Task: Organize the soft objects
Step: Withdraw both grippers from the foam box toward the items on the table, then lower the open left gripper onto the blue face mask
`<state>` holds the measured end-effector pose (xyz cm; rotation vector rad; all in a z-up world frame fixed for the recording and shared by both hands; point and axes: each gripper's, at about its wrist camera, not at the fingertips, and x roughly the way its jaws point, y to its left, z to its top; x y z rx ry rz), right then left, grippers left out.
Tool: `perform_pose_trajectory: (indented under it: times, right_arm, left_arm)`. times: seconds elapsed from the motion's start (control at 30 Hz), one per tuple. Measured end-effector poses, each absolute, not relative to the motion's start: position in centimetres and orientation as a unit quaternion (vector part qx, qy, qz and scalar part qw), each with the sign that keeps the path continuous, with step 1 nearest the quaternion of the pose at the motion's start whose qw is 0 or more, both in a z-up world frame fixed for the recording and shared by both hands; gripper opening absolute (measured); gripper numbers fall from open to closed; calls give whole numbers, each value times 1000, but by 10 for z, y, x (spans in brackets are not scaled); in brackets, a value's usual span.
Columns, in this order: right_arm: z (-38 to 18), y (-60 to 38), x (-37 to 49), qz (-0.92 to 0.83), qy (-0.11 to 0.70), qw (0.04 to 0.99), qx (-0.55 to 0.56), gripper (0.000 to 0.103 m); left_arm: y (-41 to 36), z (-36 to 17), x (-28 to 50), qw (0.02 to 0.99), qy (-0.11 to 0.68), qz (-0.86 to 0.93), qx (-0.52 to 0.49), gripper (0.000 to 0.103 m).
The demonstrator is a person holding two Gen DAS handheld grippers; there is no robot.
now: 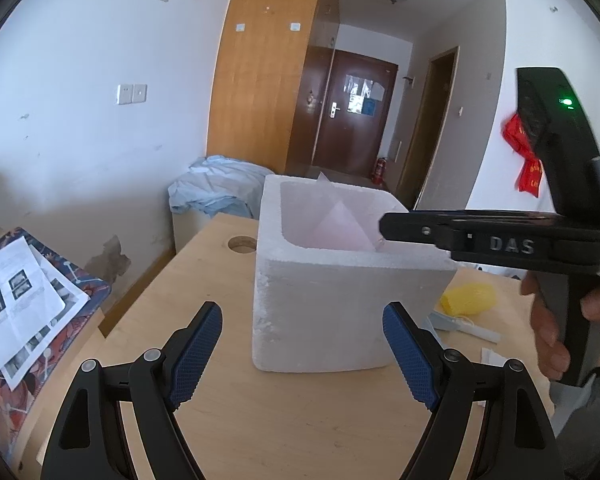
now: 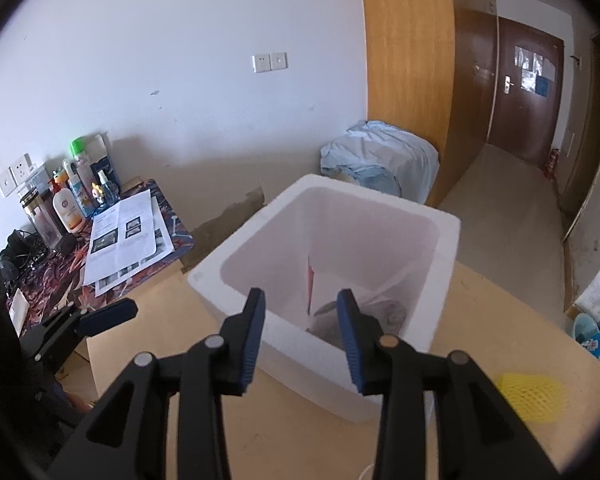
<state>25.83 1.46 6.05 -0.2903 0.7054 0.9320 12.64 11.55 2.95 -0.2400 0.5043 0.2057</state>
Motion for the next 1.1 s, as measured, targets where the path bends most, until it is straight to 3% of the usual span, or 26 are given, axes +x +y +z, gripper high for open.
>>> perform_pose_trajectory:
  times: [0.13,0.7,1.1]
  right_arm:
    - [67,-1,250,437,323,831,-124,54]
    - [82,-127,220,338,289,894,-53,62]
    - [58,-186,220,264,308,913,-38,62]
  left_arm:
    - [109,31,128,958,248,89,-115,83]
    - [35,37,146,964,253,-32,-70,83]
    - [-32,30,172,956,269,-111,-32,83]
